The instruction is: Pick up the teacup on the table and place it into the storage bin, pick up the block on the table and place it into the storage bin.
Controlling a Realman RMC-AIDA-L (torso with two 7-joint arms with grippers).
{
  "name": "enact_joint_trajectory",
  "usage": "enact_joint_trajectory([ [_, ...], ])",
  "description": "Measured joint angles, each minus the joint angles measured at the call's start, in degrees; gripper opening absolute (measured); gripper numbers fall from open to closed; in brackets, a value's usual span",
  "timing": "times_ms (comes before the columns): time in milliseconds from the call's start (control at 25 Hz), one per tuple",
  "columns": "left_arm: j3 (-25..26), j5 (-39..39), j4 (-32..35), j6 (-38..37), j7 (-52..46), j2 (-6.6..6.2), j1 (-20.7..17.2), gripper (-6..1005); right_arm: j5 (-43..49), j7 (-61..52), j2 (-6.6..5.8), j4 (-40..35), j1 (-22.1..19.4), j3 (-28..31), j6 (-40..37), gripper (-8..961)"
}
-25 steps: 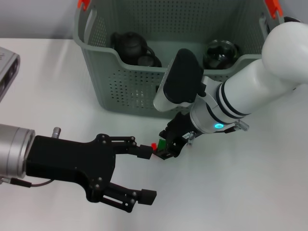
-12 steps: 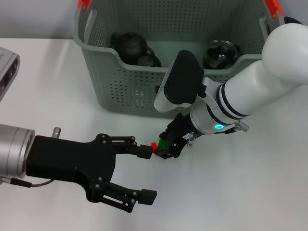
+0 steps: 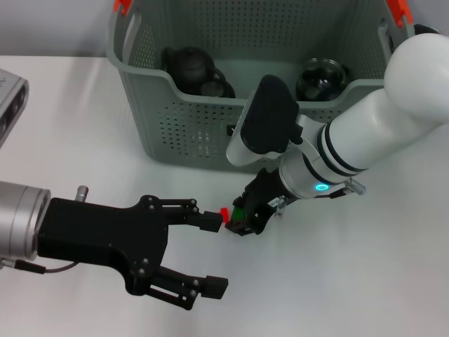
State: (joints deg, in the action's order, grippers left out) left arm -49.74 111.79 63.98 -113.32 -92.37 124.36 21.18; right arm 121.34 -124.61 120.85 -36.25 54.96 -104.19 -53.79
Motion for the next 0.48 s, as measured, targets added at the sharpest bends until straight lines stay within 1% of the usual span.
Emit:
enact_joint_trajectory([
  [160, 0.01, 0.09, 0.0, -0.1, -0.15, 0.0, -0.06, 917, 0.18, 0.32, -0.26, -0.28, -0.22, 0.45, -1.53, 455],
  [280, 0.1, 0.15, 0.0, -0.09, -0.13, 0.0, -0.08, 917, 0.7, 0.36, -0.67, -1.66, -1.16, 1.26, -3.59, 463],
  [360, 0.14, 0.17, 0.0, -0.06, -0.06, 0.0, -0.08, 917, 1.66, 0.36, -1.1, -4.07, -2.52, 3.15, -5.58, 468],
  [480, 0.16, 0.14, 0.0, -0.05, -0.05, 0.0, -0.09, 917, 5.14, 0.38, -1.33, -9.88, -5.34, 8.28, -10.26, 476],
])
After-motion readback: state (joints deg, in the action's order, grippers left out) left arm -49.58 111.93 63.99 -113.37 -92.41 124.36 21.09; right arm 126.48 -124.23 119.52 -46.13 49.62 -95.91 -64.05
